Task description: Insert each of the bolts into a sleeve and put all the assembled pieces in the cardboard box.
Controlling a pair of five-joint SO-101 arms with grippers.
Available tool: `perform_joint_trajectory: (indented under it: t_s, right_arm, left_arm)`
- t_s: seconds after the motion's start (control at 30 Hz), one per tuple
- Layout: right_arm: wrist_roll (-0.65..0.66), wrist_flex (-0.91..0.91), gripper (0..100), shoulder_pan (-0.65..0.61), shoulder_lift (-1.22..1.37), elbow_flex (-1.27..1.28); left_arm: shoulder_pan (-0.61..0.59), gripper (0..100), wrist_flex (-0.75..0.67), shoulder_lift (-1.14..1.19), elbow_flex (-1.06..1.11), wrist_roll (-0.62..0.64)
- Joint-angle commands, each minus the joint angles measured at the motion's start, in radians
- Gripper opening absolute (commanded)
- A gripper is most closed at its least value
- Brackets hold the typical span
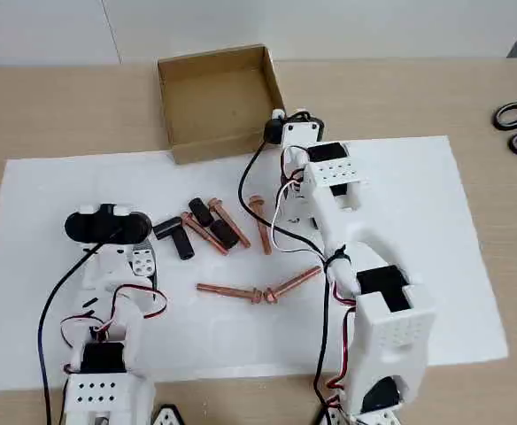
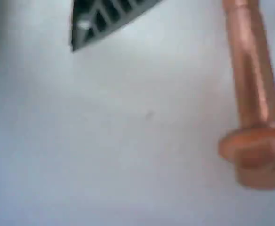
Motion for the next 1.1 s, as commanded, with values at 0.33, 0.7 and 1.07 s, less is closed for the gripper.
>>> perform_joint_trajectory:
  t_s: [0.33,0.7,1.07]
  right_arm:
    - [-0.006,-0.019,0.6,0.019,-0.004,-0.032]
    - [-0.002,0.105,0.5,0.062,-0.070,-0.071]
    - [-0.002,0.246,0.5,0.099,-0.297,-0.071]
  left_arm:
    - [-0.003,1,-0.005,-0.005,-0.010,-0.005]
    - [-0.003,1,-0.005,-0.005,-0.010,-0.006]
    - [-0.003,1,-0.005,-0.005,-0.010,-0.006]
